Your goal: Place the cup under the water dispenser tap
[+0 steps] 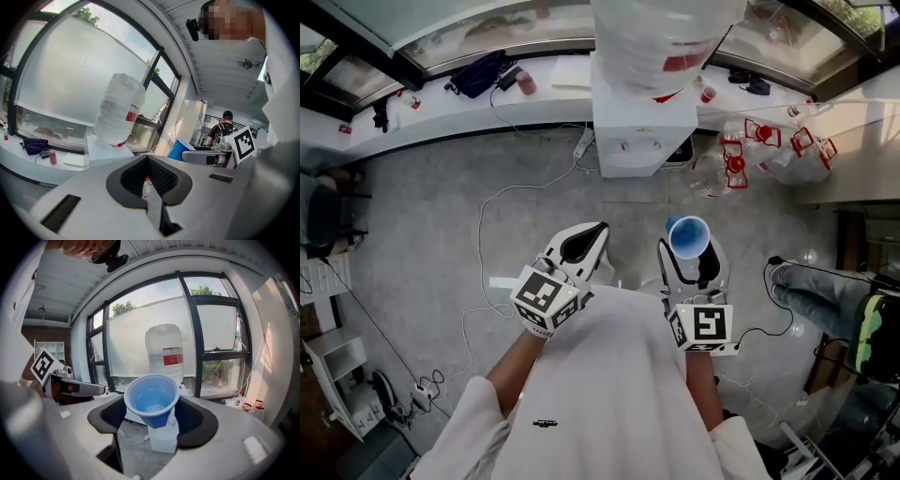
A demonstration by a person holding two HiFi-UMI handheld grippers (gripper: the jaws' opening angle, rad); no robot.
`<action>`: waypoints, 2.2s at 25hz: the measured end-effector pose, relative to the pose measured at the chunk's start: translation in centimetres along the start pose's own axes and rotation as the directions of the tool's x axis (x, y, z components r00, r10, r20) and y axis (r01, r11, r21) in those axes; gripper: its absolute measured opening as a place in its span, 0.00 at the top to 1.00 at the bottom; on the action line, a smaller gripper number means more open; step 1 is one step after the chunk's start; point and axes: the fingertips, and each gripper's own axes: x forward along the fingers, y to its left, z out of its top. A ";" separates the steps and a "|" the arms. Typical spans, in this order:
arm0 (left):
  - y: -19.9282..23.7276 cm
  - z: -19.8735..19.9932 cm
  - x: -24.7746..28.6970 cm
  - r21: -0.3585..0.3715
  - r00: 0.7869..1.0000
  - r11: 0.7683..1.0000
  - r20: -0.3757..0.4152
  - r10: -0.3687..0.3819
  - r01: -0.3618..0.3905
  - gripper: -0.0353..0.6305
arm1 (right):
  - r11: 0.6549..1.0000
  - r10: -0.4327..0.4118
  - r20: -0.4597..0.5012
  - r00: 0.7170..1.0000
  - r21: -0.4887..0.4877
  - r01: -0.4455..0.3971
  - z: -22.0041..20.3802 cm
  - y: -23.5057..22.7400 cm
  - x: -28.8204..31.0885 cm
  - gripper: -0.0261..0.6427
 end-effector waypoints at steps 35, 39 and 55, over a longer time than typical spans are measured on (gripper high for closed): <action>0.9 -3.6 11.5 0.017 0.979 0.998 -0.196 -0.051 0.056 0.95 | 1.000 -0.013 -0.046 0.999 0.008 0.013 -6.8 -8.4 8.4 0.47; 1.2 -4.8 12.5 0.020 0.974 0.997 -0.218 -0.066 0.072 0.95 | 1.000 0.004 -0.043 0.999 -0.025 -0.005 -8.3 -8.4 9.7 0.47; 6.9 -11.6 15.8 0.025 0.959 0.998 -0.277 0.061 -0.056 0.95 | 0.999 0.040 -0.069 0.997 0.015 -0.039 -16.1 -10.7 15.1 0.47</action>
